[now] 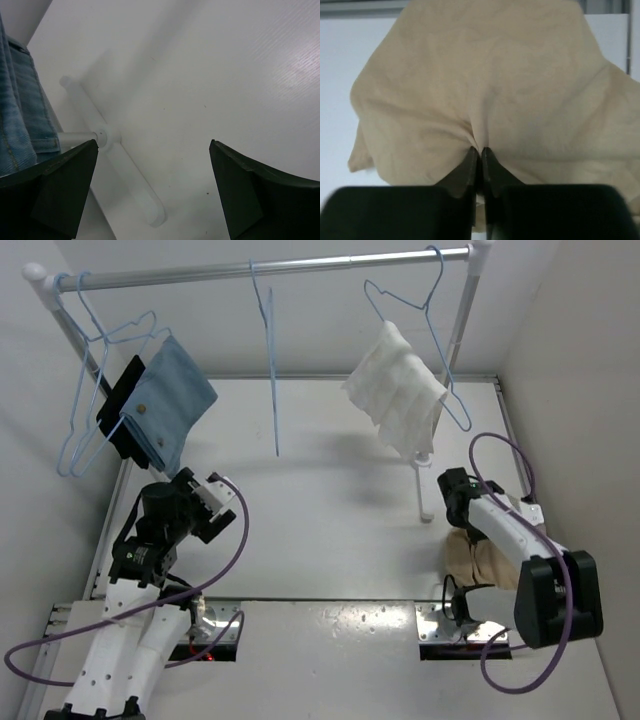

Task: Place the t-shirt on the hanger
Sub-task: Move the tshirt to the center of the board

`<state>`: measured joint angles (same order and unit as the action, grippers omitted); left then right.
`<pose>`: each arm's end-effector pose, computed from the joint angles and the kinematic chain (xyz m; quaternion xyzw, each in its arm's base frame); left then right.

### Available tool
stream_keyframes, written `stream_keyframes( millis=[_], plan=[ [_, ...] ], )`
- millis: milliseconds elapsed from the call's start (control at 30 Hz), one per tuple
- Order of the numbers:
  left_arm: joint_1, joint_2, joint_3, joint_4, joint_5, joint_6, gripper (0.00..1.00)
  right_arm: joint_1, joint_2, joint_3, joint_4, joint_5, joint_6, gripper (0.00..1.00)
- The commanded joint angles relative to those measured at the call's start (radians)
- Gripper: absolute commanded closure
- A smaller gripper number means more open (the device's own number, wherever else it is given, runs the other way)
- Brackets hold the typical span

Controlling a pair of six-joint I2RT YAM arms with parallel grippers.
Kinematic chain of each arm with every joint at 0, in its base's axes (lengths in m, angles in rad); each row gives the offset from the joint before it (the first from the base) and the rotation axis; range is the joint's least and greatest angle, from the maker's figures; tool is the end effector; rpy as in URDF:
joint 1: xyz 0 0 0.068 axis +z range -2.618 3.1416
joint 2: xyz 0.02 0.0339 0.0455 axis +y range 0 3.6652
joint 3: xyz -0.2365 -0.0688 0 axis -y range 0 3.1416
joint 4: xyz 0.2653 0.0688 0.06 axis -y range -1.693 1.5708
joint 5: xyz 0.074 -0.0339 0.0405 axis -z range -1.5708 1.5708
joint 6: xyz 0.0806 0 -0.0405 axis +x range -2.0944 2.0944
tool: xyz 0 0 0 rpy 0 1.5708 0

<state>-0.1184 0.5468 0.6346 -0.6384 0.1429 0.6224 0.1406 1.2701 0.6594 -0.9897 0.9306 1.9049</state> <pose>0.2052 -0.0360 0.2390 0.3476 0.7988 0.0611 0.4872 0.2052 -0.0362 0.1143 0.6857 0.5730 -0.2450 0.3760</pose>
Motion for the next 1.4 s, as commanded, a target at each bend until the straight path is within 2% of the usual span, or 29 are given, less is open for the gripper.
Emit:
stream_keyframes(
  millis=[0,167,333,400,567,600,633,733,800,1000,1100,1133,1200,1367],
  plan=[
    [-0.007,-0.001,-0.018,0.029,-0.003,0.014,0.00,-0.010,-0.092,-0.050,0.177,-0.036,-0.093,1.00],
    [-0.007,-0.010,-0.009,0.029,0.006,0.014,0.00,-0.019,-0.185,-0.115,0.239,-0.094,-0.167,1.00],
    [-0.007,-0.028,0.000,0.029,0.006,-0.004,0.00,-0.007,-0.378,-0.159,0.365,-0.179,-0.285,1.00],
    [-0.007,-0.028,0.000,0.029,0.026,-0.013,0.00,0.005,-0.412,-0.144,0.413,-0.263,-0.445,1.00],
    [-0.007,-0.037,0.000,0.029,0.092,-0.032,0.00,0.016,-0.400,0.000,0.281,-0.343,-0.513,1.00],
    [-0.007,-0.038,0.000,0.029,0.110,-0.032,0.00,0.027,-0.400,0.009,0.299,-0.367,-0.618,1.00],
    [-0.007,-0.038,0.000,0.029,0.119,-0.032,0.05,0.027,-0.400,0.009,0.384,-0.401,-0.685,1.00],
    [-0.007,-0.038,0.010,0.029,0.130,-0.032,0.10,0.036,-0.458,-0.024,0.520,-0.567,-0.894,1.00],
    [-0.007,-0.038,0.010,0.029,0.130,-0.032,0.10,0.036,-0.491,-0.059,0.583,-0.660,-0.976,1.00],
    [-0.007,-0.047,0.019,0.019,0.139,-0.041,0.12,0.036,-0.745,-0.220,0.744,-0.875,-1.109,1.00],
    [-0.007,-0.047,0.019,0.009,0.130,-0.050,0.12,0.036,-0.820,-0.242,0.790,-0.949,-1.222,1.00],
    [-0.007,-0.047,0.019,0.009,0.130,-0.050,0.12,0.036,-0.850,-0.242,0.804,-1.007,-1.304,1.00],
    [-0.007,-0.047,0.019,0.009,0.130,-0.050,0.12,0.036,-0.860,-0.232,0.844,-1.077,-1.378,1.00],
    [-0.007,-0.038,0.019,0.009,0.161,-0.059,0.12,0.036,-0.806,-0.201,0.910,-1.369,-1.584,1.00]
  ],
)
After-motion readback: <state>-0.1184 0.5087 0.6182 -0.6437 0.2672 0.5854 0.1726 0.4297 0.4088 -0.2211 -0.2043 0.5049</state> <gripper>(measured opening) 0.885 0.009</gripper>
